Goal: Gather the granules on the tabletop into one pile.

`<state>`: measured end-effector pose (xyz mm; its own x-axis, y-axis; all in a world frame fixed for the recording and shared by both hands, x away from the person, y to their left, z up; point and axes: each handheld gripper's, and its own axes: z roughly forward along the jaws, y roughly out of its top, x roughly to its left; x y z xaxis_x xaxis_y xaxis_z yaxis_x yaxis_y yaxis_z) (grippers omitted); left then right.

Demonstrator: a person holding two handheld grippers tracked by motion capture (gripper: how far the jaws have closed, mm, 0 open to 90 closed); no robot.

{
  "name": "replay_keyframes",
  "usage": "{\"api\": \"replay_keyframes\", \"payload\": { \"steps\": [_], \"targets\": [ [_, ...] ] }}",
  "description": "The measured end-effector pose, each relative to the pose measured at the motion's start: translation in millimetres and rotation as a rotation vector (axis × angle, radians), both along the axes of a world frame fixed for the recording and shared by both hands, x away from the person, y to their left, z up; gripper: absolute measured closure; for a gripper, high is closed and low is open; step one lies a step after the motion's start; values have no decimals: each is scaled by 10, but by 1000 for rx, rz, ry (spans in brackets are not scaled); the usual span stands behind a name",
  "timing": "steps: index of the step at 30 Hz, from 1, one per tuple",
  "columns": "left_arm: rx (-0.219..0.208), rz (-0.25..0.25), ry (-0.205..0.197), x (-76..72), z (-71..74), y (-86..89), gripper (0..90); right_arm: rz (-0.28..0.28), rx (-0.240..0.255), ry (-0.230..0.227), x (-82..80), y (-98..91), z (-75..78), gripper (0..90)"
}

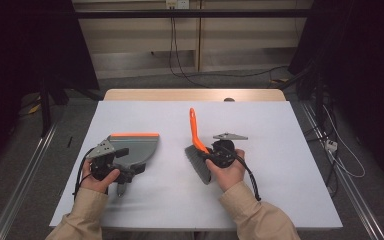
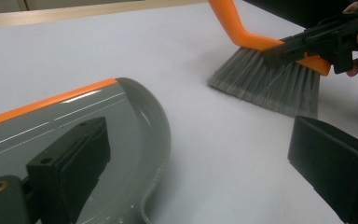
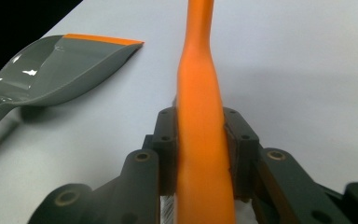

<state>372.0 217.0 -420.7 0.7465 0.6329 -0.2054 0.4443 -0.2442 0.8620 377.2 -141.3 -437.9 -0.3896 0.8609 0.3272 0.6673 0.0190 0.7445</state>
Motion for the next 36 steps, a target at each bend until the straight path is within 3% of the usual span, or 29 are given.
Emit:
{"api": "replay_keyframes", "payload": {
  "steps": [16, 23, 27, 32, 36],
  "targets": [
    [2, 0, -2, 0, 2, 1, 55, -21, -31, -7, 10, -247, 26, 703],
    [6, 0, 2, 2, -2, -7, 55, -31, -15, -3, 23, -336, 42, 706],
    [1, -2, 3, 7, -8, -11, 55, -9, 31, -25, 43, -358, 139, 707],
    [2, 1, 5, 10, -5, -5, 55, 51, 46, -83, 170, -372, 281, 708],
    [3, 1, 5, 14, -4, 6, 55, 116, 23, -120, 357, -385, 358, 709]
  ]
}}
